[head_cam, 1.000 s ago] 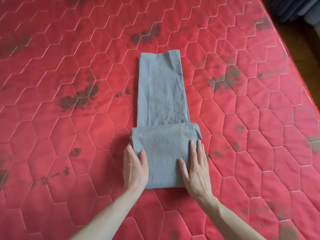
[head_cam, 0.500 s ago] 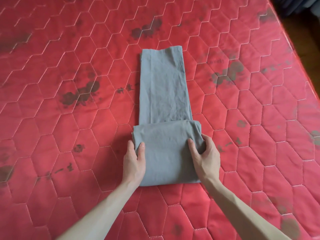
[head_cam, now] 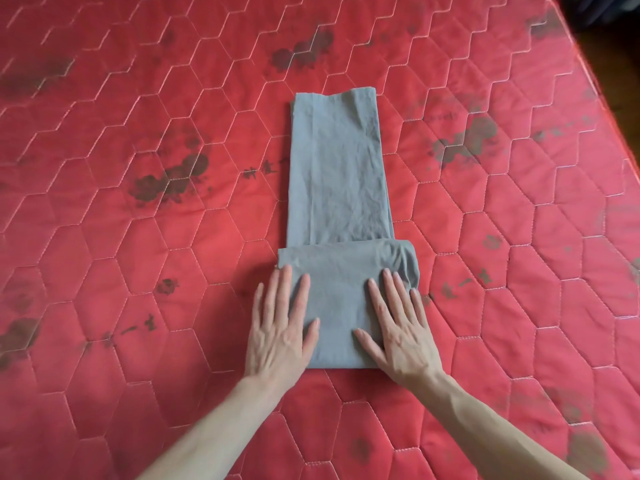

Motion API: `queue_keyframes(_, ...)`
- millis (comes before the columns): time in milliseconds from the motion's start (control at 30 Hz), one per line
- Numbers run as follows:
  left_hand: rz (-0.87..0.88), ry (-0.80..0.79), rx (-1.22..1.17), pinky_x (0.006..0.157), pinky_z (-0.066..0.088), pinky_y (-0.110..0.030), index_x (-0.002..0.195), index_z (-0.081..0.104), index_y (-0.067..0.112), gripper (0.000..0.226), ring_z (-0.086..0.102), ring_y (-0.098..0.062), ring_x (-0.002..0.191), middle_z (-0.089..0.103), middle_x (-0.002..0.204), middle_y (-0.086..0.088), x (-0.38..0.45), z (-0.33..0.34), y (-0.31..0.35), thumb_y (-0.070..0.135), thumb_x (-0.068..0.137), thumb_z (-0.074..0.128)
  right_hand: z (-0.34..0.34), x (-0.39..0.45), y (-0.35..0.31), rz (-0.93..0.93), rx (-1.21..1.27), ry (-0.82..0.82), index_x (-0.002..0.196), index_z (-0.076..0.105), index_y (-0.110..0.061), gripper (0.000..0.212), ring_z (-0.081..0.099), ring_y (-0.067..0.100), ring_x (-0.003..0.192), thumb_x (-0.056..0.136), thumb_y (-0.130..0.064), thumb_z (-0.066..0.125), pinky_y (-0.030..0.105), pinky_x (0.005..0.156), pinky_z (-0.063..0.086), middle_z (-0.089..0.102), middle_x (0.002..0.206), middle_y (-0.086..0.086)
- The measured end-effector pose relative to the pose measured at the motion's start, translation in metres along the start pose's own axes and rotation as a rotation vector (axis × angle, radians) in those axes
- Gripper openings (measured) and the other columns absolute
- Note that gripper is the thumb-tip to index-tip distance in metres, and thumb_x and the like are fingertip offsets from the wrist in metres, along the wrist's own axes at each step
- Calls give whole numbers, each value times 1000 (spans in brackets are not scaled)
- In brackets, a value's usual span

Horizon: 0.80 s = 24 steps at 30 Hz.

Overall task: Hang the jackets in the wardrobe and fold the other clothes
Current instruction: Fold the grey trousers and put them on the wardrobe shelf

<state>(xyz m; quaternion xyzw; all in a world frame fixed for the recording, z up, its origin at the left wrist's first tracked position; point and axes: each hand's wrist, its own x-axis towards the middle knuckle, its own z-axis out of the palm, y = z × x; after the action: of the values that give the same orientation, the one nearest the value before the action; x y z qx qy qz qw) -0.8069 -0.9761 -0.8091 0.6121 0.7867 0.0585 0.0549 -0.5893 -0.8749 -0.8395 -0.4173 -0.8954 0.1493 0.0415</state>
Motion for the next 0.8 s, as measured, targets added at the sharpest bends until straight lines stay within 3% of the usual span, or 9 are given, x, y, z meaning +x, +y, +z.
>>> queue_keyframes(200,308,-283,53,125,19,-53,165,13,8,110,1,-39,160,0,171,-26,-21,5,-17,72,86,53,-5,-3,6,-81,-34,-43,165,18,-10,103,3,33,161,93,-77,48,53,129,10,5,173,19)
queue_keyframes(333,320,-366,143,126,21,-58,165,8,3,111,-2,-47,158,-4,167,-35,-15,6,-13,48,79,62,-16,-8,17,-222,-81,-125,165,20,-10,117,4,41,159,81,-83,57,61,126,19,7,171,24)
queue_keyframes(400,268,-429,203,126,13,-60,163,-5,-1,111,-12,-53,155,-16,163,-40,-14,2,0,40,86,63,-21,-11,23,-294,-130,-173,165,19,-12,118,4,41,159,77,-78,62,62,124,22,6,171,23)
queue_keyframes(500,158,-483,233,125,4,-63,156,-23,-5,90,-21,-61,148,-32,153,-46,-13,-3,24,22,102,43,-26,-13,28,-360,-167,-171,165,20,-13,114,10,43,158,73,-62,67,60,123,27,11,171,23)
queue_keyframes(567,90,-498,201,125,5,-63,158,-18,-5,72,-15,-62,149,-27,153,-48,-10,-6,34,12,102,25,-27,-12,28,-369,-206,-165,165,23,-12,116,18,46,156,68,-53,71,60,122,31,17,169,25)
queue_keyframes(633,88,-519,188,126,6,-60,160,-13,-4,70,-6,-59,152,-19,158,-45,-7,-12,38,8,96,13,-30,-11,25,-360,-232,-173,163,28,-11,115,29,49,151,65,-44,79,59,119,35,25,166,28)
queue_keyframes(700,111,-563,200,129,6,-55,161,-11,0,74,0,-52,155,-11,164,-39,-3,-28,36,5,97,25,-35,-13,22,-349,-220,-153,159,39,-11,103,43,50,143,68,-33,83,58,113,44,37,160,29)
queue_keyframes(800,107,-637,127,128,16,-44,164,0,8,81,12,-40,158,5,170,-27,6,-61,32,8,96,42,-55,-14,17,-339,-99,-75,146,55,-11,71,58,39,132,78,-25,71,47,106,53,55,148,17)
